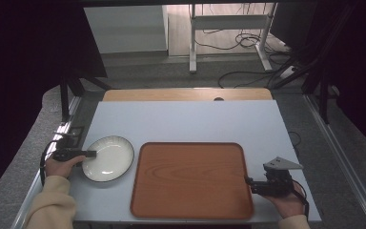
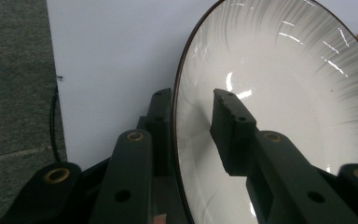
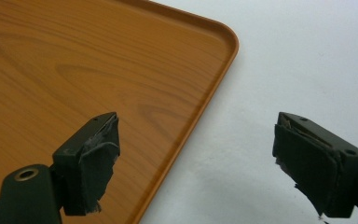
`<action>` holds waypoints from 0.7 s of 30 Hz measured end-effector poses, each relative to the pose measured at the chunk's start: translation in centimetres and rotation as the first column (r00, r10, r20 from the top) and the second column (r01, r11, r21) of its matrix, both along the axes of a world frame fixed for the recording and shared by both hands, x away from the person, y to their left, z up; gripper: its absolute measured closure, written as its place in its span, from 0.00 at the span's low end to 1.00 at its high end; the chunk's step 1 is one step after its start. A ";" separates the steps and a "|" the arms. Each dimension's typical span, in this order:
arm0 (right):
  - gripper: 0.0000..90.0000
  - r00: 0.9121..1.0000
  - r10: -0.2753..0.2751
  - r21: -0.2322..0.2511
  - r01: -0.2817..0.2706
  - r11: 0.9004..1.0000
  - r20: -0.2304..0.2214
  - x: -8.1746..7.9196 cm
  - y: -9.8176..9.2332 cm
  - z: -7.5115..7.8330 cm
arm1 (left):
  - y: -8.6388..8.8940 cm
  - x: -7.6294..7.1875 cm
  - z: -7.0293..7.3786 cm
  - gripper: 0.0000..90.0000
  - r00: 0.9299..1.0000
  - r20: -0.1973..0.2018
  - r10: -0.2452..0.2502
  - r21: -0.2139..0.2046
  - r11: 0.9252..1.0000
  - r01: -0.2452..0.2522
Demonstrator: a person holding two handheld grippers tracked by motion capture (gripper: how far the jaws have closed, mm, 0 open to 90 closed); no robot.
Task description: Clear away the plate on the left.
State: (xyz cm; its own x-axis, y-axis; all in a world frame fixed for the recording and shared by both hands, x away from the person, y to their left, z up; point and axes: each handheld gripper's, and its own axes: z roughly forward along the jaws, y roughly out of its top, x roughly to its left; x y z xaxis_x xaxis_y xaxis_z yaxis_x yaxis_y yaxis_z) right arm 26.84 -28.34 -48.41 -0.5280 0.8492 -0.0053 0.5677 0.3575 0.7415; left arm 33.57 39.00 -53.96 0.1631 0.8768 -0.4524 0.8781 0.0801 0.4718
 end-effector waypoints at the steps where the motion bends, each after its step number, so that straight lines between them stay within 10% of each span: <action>1: 0.17 1.000 0.001 -0.001 -0.001 1.000 0.000 0.0 0.0 0.0 | 0.0 0.0 0.0 0.77 1.000 0.000 0.001 -0.004 1.000 -0.001; 21: 0.17 1.000 -0.012 -0.010 0.012 1.000 0.004 0.0 0.0 0.1 | -0.2 -0.8 2.6 0.93 0.995 0.084 0.050 -0.061 0.997 -0.045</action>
State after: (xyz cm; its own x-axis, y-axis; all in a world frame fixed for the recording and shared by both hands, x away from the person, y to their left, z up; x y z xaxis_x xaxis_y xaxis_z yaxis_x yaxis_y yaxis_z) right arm 26.83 -28.30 -48.32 -0.5179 0.8553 -0.0155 0.5692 0.3580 0.7402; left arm 32.75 38.82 -51.31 0.1621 0.8565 -0.4901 0.8296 0.1507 0.5377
